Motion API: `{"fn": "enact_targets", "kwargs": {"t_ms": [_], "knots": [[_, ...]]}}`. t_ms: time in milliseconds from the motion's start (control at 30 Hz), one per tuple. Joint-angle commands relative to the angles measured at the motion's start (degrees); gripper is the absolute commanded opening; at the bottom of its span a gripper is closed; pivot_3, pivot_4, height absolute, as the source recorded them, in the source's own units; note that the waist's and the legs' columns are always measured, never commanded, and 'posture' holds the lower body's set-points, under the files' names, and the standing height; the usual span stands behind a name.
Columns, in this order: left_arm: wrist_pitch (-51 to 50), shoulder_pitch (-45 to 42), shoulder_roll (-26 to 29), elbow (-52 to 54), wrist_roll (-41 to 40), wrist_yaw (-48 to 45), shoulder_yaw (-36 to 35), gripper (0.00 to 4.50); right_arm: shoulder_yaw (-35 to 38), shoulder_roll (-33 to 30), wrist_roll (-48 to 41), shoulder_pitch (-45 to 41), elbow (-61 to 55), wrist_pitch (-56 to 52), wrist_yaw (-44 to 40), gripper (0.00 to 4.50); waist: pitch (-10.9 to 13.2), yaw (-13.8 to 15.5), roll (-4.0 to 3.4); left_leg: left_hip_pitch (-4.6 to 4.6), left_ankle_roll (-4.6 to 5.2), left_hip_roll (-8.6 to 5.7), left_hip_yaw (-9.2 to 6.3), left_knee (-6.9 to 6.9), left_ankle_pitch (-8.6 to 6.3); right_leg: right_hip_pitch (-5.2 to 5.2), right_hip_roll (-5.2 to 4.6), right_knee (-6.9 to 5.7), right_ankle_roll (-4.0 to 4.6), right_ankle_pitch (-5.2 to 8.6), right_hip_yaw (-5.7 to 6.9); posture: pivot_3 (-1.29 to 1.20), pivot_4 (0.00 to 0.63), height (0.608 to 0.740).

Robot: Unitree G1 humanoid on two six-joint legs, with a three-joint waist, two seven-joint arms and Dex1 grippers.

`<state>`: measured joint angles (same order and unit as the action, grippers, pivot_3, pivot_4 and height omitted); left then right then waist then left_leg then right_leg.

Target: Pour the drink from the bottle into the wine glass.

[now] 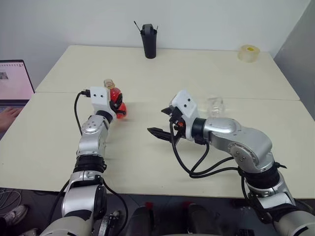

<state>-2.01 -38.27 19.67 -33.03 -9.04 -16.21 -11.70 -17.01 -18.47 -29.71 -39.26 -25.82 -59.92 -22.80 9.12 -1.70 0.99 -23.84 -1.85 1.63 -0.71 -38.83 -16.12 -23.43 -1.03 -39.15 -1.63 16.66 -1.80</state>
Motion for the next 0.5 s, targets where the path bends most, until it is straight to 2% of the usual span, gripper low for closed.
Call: {"fn": "enact_targets", "kwargs": {"t_ms": [33,133,500], "knots": [[0.9,0.2,-0.1,0.2,-0.5,1.7,-1.3,1.0,0.4,0.4,0.6,-1.2,-0.3,1.4,-1.3,4.5,0.0,0.0,0.0,0.0,0.0,0.0,0.0,0.0,0.0,0.0,0.0,0.0,0.0,0.0,0.0,0.0,0.15,0.74],[0.2,0.7,-0.6,1.1,-0.9,2.0,-1.4,1.0,0.4,0.5,1.2,-1.2,0.4,1.7,-1.9,4.5,0.0,0.0,-0.01,0.01,0.0,0.0,-0.01,0.0,0.0,0.0,0.0,-0.04,0.0,0.0,0.0,0.0,0.15,0.74],[-2.9,2.5,-1.2,4.9,-1.7,2.9,-1.9,4.48,0.6,1.7,1.9,-0.8,1.8,1.3,-2.6,4.5,0.0,0.0,0.0,0.0,0.0,0.0,-0.04,0.0,0.0,0.0,0.0,-0.04,0.0,0.0,-0.01,0.0,0.15,0.74]]}}
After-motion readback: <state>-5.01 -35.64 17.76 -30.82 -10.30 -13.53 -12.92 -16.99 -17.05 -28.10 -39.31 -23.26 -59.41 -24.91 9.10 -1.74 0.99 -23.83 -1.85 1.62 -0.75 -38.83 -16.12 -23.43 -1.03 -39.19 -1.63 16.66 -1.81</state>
